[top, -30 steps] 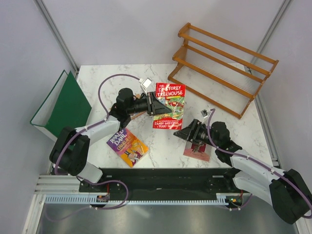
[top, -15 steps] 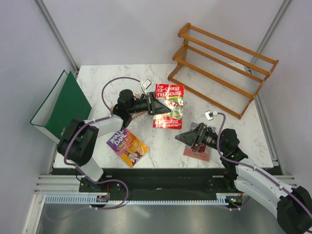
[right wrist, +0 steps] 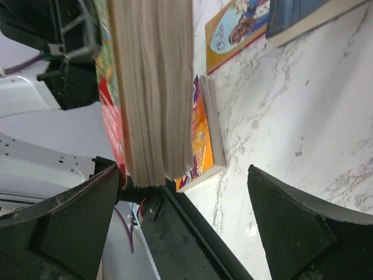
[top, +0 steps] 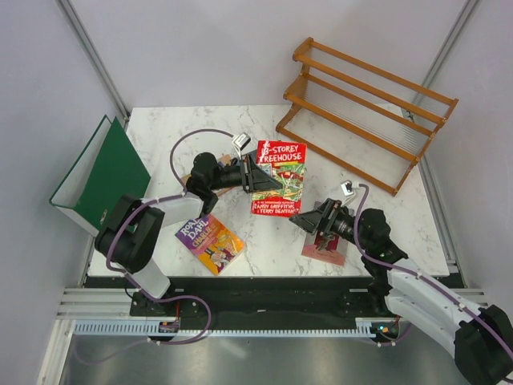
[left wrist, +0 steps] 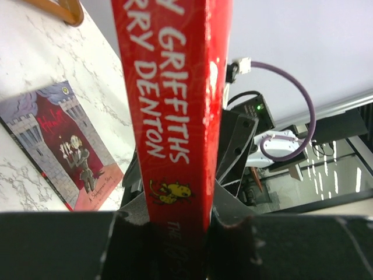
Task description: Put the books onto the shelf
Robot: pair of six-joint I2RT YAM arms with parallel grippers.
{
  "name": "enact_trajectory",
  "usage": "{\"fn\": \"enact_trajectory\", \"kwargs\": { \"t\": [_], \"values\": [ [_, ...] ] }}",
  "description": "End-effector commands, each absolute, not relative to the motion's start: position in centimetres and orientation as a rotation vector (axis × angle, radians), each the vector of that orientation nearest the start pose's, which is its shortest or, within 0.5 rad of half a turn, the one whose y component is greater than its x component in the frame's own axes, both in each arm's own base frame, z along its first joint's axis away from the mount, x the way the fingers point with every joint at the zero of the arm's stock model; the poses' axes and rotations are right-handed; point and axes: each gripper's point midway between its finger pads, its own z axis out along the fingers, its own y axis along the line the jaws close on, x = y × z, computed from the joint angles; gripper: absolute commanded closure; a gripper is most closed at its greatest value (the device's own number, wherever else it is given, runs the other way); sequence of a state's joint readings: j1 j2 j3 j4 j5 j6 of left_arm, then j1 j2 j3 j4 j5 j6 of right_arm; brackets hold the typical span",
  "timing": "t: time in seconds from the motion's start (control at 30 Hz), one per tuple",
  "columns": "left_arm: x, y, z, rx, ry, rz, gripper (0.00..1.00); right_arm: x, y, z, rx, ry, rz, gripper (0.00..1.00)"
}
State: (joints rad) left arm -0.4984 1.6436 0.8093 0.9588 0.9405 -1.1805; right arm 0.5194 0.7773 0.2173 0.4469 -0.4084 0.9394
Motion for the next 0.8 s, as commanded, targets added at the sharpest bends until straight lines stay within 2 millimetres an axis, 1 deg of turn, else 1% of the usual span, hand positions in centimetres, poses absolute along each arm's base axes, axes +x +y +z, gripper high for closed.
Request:
{"fn": "enact_trajectory", "kwargs": {
  "t": [0.0, 0.03, 0.17, 0.23, 0.43, 0.47, 0.6, 0.73, 0.77],
  "values": [
    [25.5, -33.3, 24.4, 0.392, 1.774, -2.002, 0.98, 20.9, 22.9, 20.7, -0.008, 1.759, 1.372, 0.02],
    [25.5, -33.3, 24.3, 0.387, 1.777, -2.011, 0.98, 20.7, 23.1, 21.2, -0.025, 1.739, 1.387, 0.02],
    [25.6, -33.4, 24.4, 0.389, 1.768, -2.018, 0.98, 20.6, 23.1, 21.1, -0.024, 1.745, 1.396, 0.02],
    [25.3, -33.7, 24.5, 0.395, 1.771, -2.027, 0.98, 20.9, 23.1, 20.8, -0.012, 1.753, 1.382, 0.02],
    [24.5, -34.9, 24.7, 0.421, 1.766, -2.05, 0.98, 21.7, 23.7, 19.7, -0.001, 1.788, 1.387, 0.02],
    [24.4, -35.0, 24.6, 0.419, 1.771, -2.056, 0.98, 21.8, 23.7, 19.2, 0.007, 1.801, 1.385, 0.02],
    [23.9, -35.6, 24.5, 0.43, 1.763, -2.079, 0.98, 22.2, 23.8, 19.8, 0.033, 1.763, 1.409, 0.02],
    [24.2, -35.8, 24.0, 0.413, 1.779, -2.065, 0.98, 22.0, 23.9, 20.2, 0.048, 1.761, 1.438, 0.02],
    [24.4, -35.9, 23.8, 0.414, 1.782, -2.055, 0.98, 21.7, 24.2, 20.6, 0.028, 1.754, 1.466, 0.03]
  ]
}}
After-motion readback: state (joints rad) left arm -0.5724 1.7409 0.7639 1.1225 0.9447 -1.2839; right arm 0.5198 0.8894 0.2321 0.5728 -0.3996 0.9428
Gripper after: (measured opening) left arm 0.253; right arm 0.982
